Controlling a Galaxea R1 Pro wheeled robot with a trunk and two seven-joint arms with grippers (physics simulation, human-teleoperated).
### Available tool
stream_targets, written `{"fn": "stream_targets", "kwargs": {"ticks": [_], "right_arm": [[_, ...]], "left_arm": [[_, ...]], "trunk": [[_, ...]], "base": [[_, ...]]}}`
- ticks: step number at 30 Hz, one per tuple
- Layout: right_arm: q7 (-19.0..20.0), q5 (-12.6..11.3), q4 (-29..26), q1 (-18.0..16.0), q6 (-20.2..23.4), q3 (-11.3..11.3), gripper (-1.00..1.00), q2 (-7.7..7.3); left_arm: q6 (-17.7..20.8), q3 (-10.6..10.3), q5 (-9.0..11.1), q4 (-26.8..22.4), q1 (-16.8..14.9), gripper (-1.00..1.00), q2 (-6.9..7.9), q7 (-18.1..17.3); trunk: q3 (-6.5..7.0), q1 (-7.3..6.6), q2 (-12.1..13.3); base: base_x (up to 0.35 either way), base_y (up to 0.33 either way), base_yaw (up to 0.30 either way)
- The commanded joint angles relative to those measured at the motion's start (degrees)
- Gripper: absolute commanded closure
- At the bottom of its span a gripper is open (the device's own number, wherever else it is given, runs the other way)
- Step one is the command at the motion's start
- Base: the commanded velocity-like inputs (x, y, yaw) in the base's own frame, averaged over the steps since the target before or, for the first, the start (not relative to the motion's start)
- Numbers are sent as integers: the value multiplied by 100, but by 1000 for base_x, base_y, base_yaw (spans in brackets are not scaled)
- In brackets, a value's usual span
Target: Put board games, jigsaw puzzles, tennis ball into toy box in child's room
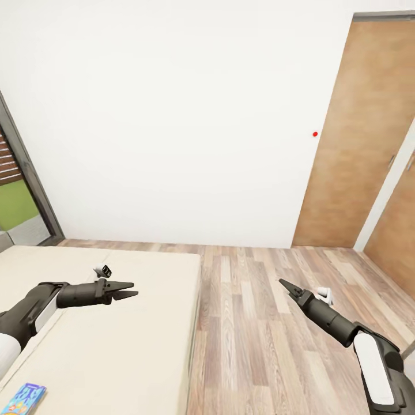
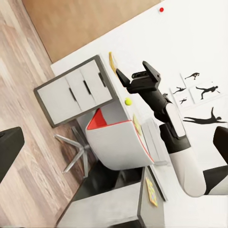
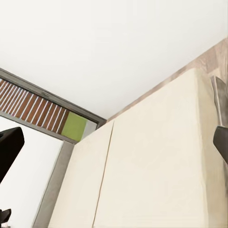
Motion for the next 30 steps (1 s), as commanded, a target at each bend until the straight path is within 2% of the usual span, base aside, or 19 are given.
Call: {"fn": "stream_targets", "kwargs": {"ticks": [1,15,30], "right_arm": [[14,-4,-1,-8,40,-9,-100,3],[14,-4,-1,-8,40,-9,-100,9],[14,-4,-9,-9,40,-9,-100,11]], "left_arm": [[61,-29,22,0,-5,-100,9,-22],[61,-25,24,1,-5,-100,10,-22],[61,-26,19,4,-5,-100,10,-22]], "trunk": [[-11,3,-14],[17,3,-14],[20,3,-14]], "base": [[-57,166,-276],[-57,83,-265],[-71,220,-23]]}}
